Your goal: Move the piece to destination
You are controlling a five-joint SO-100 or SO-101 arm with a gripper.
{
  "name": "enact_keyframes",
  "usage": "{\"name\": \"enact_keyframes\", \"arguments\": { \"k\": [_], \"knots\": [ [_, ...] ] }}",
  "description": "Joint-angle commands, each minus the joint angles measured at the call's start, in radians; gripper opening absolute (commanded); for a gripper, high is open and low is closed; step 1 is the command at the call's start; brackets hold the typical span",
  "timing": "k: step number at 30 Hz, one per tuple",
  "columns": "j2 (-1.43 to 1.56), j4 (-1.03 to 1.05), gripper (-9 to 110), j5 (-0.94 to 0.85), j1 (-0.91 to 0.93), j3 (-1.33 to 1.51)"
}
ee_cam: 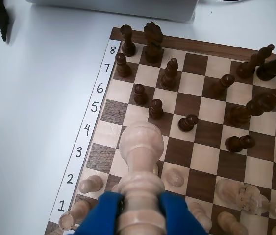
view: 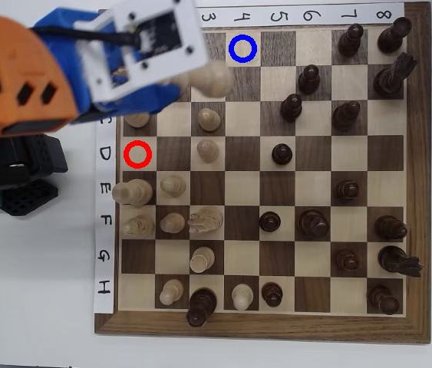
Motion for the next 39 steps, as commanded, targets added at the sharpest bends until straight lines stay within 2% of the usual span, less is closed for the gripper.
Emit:
{"name": "enact_keyframes", "arguments": {
  "k": [1,25,39],
  "knots": [
    [-0.210,-0.003,0,0.009,-0.044,-0.419],
    [-0.588,0.000,0,0.227,-0.183,-0.425],
    [-0.804,0.008,0,0.288,-0.207,-0.588]
  ]
}}
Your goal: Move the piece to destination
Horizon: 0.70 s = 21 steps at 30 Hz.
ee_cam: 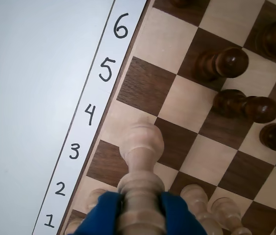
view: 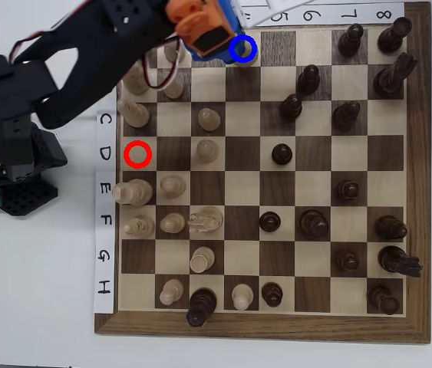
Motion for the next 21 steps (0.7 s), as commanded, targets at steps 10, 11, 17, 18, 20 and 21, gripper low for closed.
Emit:
{"name": "enact_keyframes", "arguments": {
  "k": [10,11,17,18,20,21],
  "knots": [
    [-0.040,0.009,0,0.282,-0.043,-0.218],
    [-0.043,0.009,0,0.282,-0.043,-0.219],
    [-0.061,0.009,0,0.279,-0.046,-0.230],
    [-0.063,0.009,0,0.279,-0.048,-0.233],
    [-0.066,0.009,0,0.281,-0.052,-0.239],
    [-0.069,0.009,0,0.281,-0.054,-0.245]
  ]
}}
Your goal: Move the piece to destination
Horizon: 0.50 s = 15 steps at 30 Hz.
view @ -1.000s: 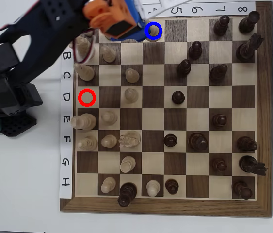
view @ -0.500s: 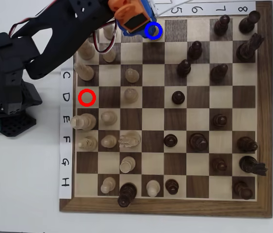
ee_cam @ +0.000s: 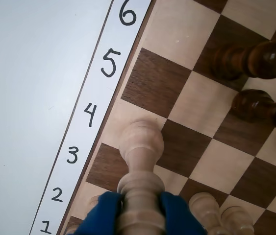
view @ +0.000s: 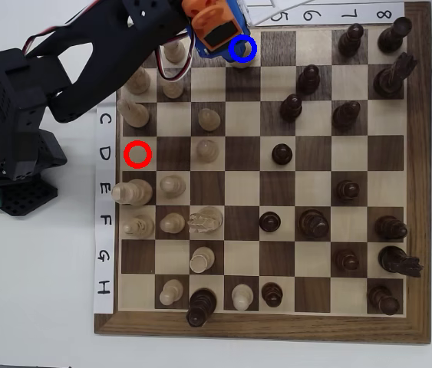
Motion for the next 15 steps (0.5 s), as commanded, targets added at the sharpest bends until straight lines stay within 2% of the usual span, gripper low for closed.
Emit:
{"name": "enact_keyframes", "arguments": {
  "k": [1,8,15],
  "knots": [
    [0.020,0.009,0,0.281,-0.040,-0.216],
    [-0.014,0.009,0,0.276,-0.055,-0.298],
    [-0.021,0.008,0,0.268,-0.055,-0.264]
  ]
}}
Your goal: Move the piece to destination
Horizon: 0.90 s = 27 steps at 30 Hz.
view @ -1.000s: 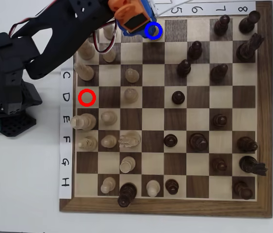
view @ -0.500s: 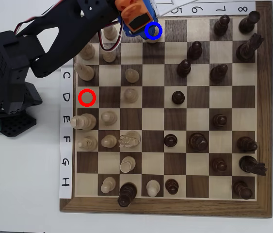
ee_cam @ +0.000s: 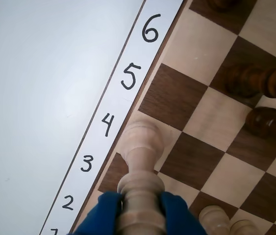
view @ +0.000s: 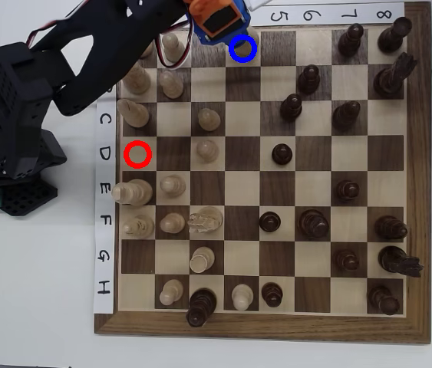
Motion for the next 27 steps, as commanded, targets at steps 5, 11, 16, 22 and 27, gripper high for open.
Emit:
{"name": "enact_keyframes", "arguments": {
  "k": [5,11,16,22,27],
  "knots": [
    [0.066,0.008,0,0.264,0.005,-0.135],
    [0.120,0.008,0,0.255,0.035,-0.058],
    [0.149,0.008,0,0.252,0.055,-0.005],
    [0.172,0.008,0,0.255,0.069,0.040],
    [0.161,0.008,0,0.256,0.064,0.040]
  ]
}}
